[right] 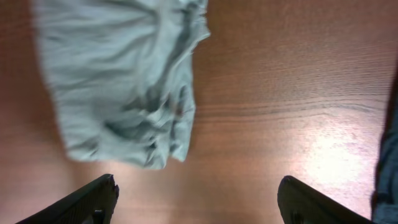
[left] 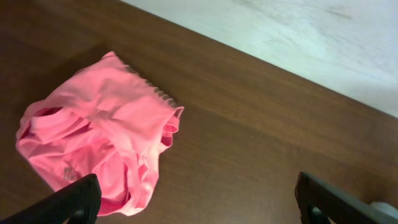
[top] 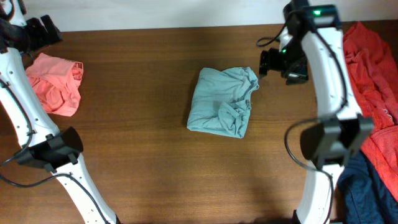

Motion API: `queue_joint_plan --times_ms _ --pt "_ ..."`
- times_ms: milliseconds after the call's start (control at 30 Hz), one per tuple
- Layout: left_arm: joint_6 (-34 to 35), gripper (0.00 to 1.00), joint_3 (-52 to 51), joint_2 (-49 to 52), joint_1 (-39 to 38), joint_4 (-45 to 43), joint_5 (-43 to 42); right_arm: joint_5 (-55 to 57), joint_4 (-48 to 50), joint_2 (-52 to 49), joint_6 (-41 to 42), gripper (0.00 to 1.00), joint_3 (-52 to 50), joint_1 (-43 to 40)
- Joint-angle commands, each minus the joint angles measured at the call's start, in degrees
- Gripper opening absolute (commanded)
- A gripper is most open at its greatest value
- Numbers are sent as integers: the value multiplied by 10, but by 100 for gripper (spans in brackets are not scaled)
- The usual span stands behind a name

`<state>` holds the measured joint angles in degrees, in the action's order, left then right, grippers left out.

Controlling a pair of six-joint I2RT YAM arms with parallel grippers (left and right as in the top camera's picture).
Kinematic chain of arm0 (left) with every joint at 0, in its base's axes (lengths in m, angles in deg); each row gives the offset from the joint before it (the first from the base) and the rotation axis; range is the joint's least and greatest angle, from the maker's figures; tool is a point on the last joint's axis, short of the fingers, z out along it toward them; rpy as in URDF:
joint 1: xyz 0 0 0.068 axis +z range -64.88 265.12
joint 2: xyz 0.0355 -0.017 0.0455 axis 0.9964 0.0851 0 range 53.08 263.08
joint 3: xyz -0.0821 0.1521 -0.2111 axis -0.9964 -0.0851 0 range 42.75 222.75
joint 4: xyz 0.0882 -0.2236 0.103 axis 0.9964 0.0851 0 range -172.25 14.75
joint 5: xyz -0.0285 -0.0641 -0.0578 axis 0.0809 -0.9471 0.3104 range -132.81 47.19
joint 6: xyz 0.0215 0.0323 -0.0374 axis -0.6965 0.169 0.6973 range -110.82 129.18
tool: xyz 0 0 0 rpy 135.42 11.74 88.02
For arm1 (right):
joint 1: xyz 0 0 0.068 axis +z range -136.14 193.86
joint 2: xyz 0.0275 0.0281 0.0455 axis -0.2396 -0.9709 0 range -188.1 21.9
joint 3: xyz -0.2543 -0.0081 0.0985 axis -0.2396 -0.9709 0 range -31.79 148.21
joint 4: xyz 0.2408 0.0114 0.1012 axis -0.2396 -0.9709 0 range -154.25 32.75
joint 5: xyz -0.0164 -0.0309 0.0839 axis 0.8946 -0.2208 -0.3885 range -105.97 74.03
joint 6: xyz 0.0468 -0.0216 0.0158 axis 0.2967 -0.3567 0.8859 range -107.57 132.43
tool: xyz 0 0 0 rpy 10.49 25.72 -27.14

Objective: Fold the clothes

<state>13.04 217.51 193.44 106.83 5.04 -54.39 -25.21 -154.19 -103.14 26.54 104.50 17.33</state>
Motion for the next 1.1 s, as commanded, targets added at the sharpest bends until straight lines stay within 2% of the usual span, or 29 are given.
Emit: queue_joint_plan --times_ms 0,33,67,100,267,400,500,733,1067 --pt "-56 99 5 -19 -1 3 -52 -2 -4 75 29 87 -33 41" --pt "-64 99 5 -19 -1 4 -56 45 -4 86 81 87 -51 68" --pt "-64 99 5 -19 -1 4 -56 54 -4 86 90 87 -53 72" --pt "-68 99 5 -19 -1 3 -56 94 6 81 146 87 -66 96" --pt "-70 99 5 -19 -1 2 -55 99 101 73 246 82 -148 146" --pt "-70 99 5 -18 1 2 -50 100 203 73 327 68 -258 168" --pt "-70 99 5 -18 1 2 -50 95 246 73 345 64 -305 168" --pt "-70 99 4 -18 0 8 -52 46 322 73 344 65 -383 169" --pt "-70 99 3 -18 0 16 -52 43 393 60 343 69 -406 189"
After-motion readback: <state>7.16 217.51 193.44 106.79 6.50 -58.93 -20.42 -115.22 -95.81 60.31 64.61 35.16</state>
